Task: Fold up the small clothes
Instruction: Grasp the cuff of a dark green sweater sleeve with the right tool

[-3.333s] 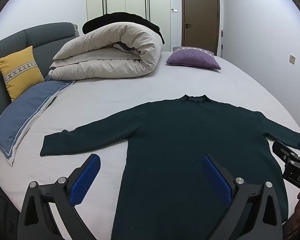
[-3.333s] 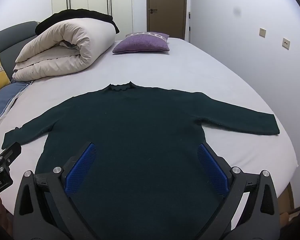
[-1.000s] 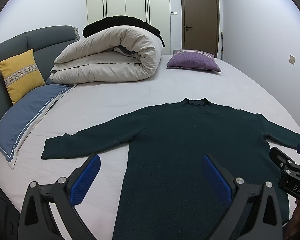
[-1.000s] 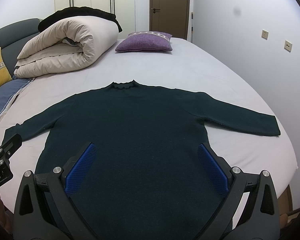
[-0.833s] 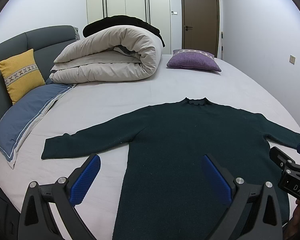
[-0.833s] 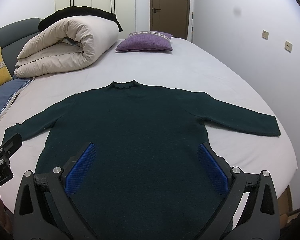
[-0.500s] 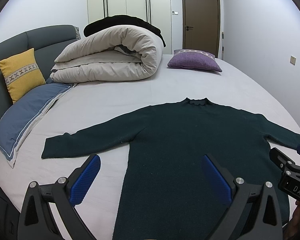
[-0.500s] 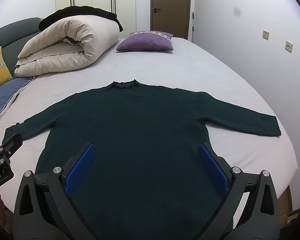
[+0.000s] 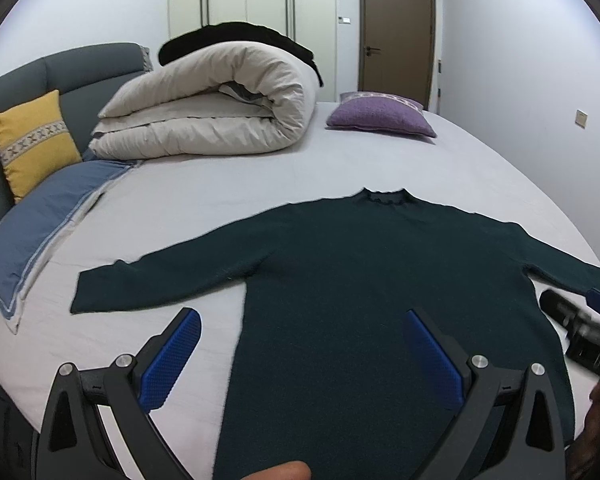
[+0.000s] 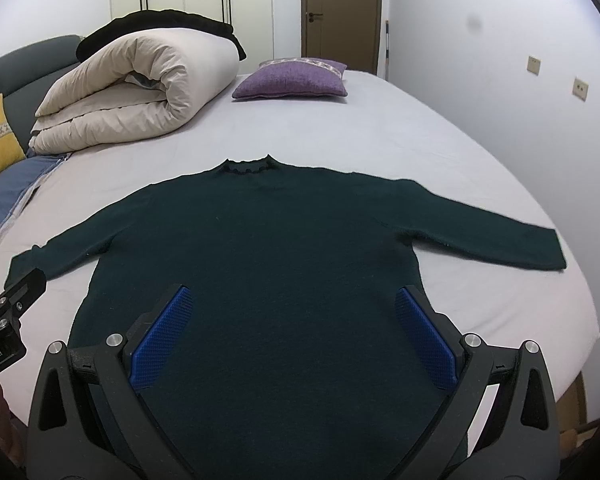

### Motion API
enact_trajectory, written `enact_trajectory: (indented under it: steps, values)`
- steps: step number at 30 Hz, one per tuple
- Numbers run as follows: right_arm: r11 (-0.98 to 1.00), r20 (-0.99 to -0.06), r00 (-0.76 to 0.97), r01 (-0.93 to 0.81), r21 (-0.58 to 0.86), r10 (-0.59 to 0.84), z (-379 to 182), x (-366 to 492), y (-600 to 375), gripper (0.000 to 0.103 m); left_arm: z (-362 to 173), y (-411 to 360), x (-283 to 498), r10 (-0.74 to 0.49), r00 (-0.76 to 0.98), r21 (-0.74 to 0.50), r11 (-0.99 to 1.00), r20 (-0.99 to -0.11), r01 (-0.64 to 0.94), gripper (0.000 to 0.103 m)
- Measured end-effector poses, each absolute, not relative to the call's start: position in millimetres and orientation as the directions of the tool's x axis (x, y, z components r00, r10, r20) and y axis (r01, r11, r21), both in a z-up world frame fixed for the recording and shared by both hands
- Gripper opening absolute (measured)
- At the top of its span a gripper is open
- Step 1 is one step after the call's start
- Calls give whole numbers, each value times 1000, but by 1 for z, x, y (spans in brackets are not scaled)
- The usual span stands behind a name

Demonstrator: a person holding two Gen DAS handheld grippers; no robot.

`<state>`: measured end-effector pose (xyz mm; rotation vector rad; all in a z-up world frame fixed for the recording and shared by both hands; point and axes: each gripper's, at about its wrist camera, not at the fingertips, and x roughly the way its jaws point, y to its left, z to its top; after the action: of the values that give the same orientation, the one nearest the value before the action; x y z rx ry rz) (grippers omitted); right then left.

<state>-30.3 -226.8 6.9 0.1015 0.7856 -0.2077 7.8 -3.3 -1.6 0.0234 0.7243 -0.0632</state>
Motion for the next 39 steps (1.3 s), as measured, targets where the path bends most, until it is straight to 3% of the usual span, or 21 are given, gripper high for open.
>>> enact_trajectory:
  steps: [7, 10, 12, 14, 21, 24, 26, 28, 31, 39]
  values:
    - [891, -693, 720, 341, 299, -44, -15, -44, -361, 102, -22, -17, 30, -127, 688, -67, 991, -715, 113, 103]
    - [741, -685, 726, 495, 454, -65, -39, -71, -469, 93, -30, -29, 42, -180, 673, -104, 983, -717, 152, 103]
    - [632, -692, 718, 572, 523, -77, -57, -90, -530, 93, -34, -42, 49, -247, 671, -142, 968, -699, 207, 103]
    - [519, -687, 719, 628, 579, -104, -77, -111, -593, 92, -43, -58, 61, -276, 609, -152, 957, -744, 248, 103]
    - [284, -630, 765, 639, 715, -136, -123, -139, -711, 76, -67, -96, 94, -334, 558, -217, 939, -760, 266, 103]
    - [304, -618, 772, 630, 714, -148, -126, -124, -730, 72, -79, -107, 107, -380, 519, -275, 923, -766, 271, 103]
    - [320, -616, 774, 626, 712, -145, -132, -114, -743, 62, -83, -110, 114, -413, 501, -316, 910, -760, 269, 103]
    - [317, -617, 776, 622, 716, -128, -136, -103, -756, 35, -88, -109, 118, -431, 491, -347, 902, -757, 256, 103]
    - [310, -654, 745, 658, 686, -134, -142, -93, -776, 10, -92, -102, 125, -450, 485, -384, 893, -750, 236, 102]
    - [588, -689, 713, 616, 525, -132, -74, -12, -706, 7, -93, -70, 145, -505, 491, -481, 857, -710, 185, 93]
